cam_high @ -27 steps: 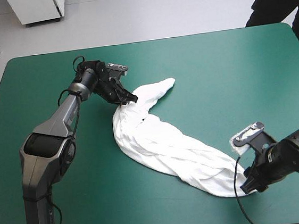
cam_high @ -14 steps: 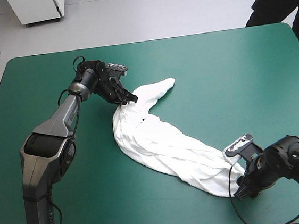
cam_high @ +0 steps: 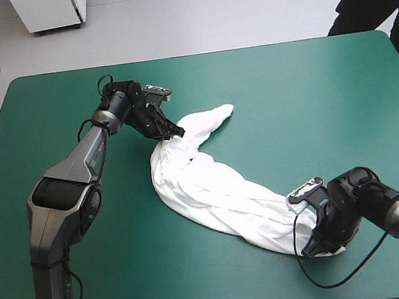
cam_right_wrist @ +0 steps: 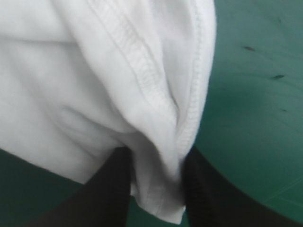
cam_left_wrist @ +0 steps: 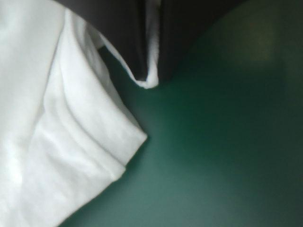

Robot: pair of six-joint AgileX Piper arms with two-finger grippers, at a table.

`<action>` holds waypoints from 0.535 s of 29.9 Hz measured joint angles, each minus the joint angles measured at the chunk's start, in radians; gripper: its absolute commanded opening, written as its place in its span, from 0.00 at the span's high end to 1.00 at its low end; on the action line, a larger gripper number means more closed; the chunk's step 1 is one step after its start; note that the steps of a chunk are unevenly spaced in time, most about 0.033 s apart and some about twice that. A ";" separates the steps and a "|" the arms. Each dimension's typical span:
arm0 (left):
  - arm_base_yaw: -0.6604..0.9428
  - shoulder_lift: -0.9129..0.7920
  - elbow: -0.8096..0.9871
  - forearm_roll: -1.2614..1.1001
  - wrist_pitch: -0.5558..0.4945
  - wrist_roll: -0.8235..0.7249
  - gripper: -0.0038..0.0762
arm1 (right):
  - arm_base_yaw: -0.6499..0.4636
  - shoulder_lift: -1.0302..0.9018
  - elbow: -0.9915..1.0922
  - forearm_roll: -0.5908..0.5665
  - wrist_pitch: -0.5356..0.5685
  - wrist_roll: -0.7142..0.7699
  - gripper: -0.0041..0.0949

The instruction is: Fold the cloth

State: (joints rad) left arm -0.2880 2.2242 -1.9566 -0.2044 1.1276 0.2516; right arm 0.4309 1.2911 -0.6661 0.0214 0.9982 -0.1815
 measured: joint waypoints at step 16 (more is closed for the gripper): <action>0.009 -0.238 0.015 0.069 0.086 -0.020 0.96 | 0.000 -0.046 -0.189 0.102 0.111 0.004 0.98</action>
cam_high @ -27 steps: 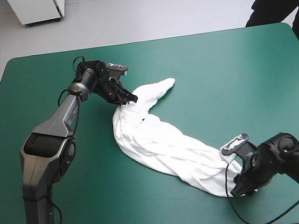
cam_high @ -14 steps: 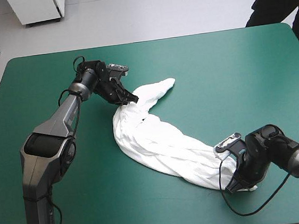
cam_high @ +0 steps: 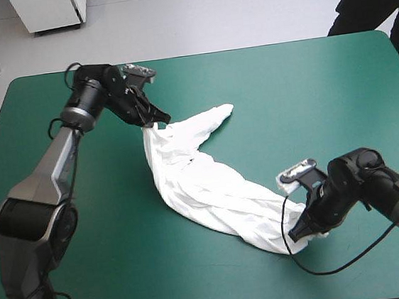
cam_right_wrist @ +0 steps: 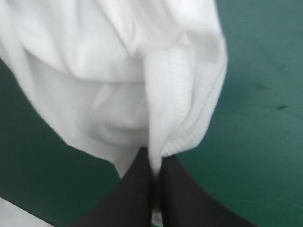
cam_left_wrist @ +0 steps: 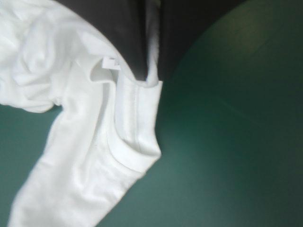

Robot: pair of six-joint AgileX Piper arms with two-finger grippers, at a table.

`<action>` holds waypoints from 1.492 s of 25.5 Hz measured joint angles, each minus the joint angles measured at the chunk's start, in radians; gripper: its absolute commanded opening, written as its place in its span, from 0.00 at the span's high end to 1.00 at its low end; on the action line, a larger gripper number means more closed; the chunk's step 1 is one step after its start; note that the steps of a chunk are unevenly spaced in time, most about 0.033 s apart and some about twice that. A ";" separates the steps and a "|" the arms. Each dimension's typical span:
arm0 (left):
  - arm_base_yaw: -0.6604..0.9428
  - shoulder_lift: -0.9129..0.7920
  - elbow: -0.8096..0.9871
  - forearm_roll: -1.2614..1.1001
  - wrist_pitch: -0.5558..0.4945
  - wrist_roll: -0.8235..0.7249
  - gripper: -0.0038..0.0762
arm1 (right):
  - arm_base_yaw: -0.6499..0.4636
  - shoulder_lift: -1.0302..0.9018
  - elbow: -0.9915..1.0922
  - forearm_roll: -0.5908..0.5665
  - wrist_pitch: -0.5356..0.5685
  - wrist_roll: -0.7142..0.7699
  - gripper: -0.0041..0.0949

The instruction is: Fold the cloth

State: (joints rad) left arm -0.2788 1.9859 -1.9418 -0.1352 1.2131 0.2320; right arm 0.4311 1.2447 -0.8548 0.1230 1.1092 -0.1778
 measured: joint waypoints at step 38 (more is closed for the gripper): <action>0.002 -0.978 -0.254 -0.009 0.036 -0.024 0.96 | 0.000 -0.218 -1.410 0.032 0.140 0.221 0.98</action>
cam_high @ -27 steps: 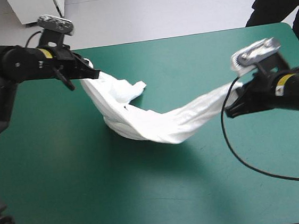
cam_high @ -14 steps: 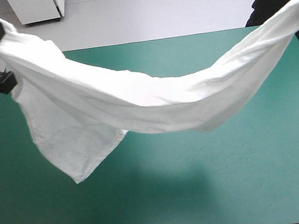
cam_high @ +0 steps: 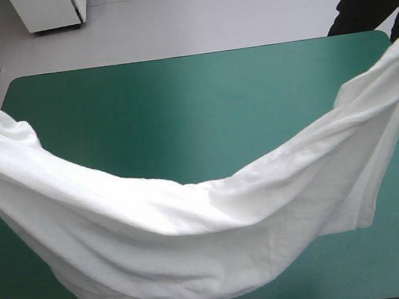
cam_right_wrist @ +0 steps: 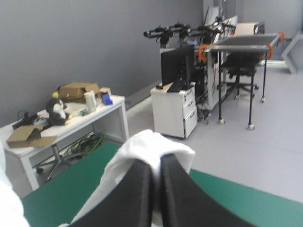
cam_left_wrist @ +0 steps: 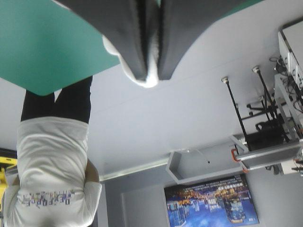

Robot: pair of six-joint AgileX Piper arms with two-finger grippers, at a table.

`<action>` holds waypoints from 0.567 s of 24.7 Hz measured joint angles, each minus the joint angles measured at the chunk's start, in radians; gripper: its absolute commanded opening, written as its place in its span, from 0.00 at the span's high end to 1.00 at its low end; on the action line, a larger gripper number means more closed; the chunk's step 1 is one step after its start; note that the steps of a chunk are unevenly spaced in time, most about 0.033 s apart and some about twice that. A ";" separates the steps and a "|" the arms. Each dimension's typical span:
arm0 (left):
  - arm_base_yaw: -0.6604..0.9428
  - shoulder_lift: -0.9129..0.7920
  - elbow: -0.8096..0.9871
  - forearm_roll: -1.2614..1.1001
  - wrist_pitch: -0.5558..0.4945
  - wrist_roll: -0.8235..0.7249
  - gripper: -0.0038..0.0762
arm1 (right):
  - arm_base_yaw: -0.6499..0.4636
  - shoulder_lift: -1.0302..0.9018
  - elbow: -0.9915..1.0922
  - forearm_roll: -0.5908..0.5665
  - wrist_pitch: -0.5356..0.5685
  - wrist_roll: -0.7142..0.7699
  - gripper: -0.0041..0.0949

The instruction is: Fold the cloth

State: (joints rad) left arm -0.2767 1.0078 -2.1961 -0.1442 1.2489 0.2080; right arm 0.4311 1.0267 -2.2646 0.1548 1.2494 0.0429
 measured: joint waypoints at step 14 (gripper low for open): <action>0.000 0.189 0.494 0.154 -0.056 -0.074 0.96 | 0.000 0.085 0.868 -0.286 -0.102 0.133 0.98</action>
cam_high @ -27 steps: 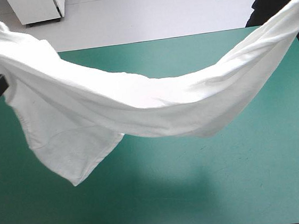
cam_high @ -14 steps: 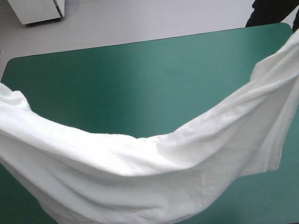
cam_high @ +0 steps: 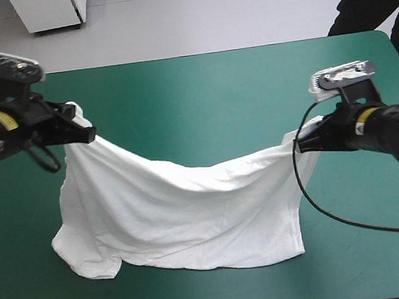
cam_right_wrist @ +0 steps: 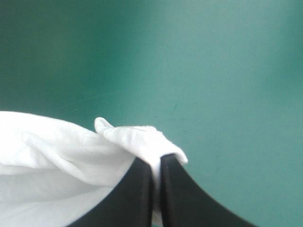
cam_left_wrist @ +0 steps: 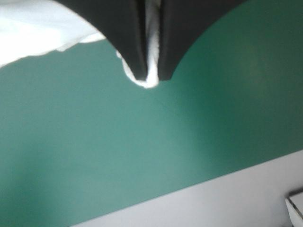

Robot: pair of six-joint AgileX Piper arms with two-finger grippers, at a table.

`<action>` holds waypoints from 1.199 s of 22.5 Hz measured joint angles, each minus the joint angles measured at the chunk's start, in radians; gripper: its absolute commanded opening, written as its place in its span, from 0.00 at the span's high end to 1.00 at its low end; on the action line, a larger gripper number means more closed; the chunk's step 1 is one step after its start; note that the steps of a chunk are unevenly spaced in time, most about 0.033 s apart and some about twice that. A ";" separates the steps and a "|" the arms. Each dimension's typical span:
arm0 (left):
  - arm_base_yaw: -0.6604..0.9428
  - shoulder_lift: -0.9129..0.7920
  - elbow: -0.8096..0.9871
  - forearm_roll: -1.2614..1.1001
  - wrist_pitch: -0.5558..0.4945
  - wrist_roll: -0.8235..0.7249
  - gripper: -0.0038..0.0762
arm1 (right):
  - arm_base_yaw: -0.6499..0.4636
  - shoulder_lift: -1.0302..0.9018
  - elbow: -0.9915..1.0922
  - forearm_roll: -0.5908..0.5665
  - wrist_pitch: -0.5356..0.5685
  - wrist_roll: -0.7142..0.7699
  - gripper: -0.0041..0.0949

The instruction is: Fold the cloth

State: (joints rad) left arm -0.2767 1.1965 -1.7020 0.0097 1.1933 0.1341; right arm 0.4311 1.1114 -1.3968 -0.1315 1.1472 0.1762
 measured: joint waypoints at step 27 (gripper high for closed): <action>0.000 0.721 0.020 0.193 -0.565 -0.081 0.48 | -0.235 0.757 -0.188 0.018 -0.384 -0.168 0.32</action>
State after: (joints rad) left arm -0.2767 1.9178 -1.6823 0.2031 0.6286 0.0532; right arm 0.1963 1.8682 -1.5845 -0.1136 0.7628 0.0078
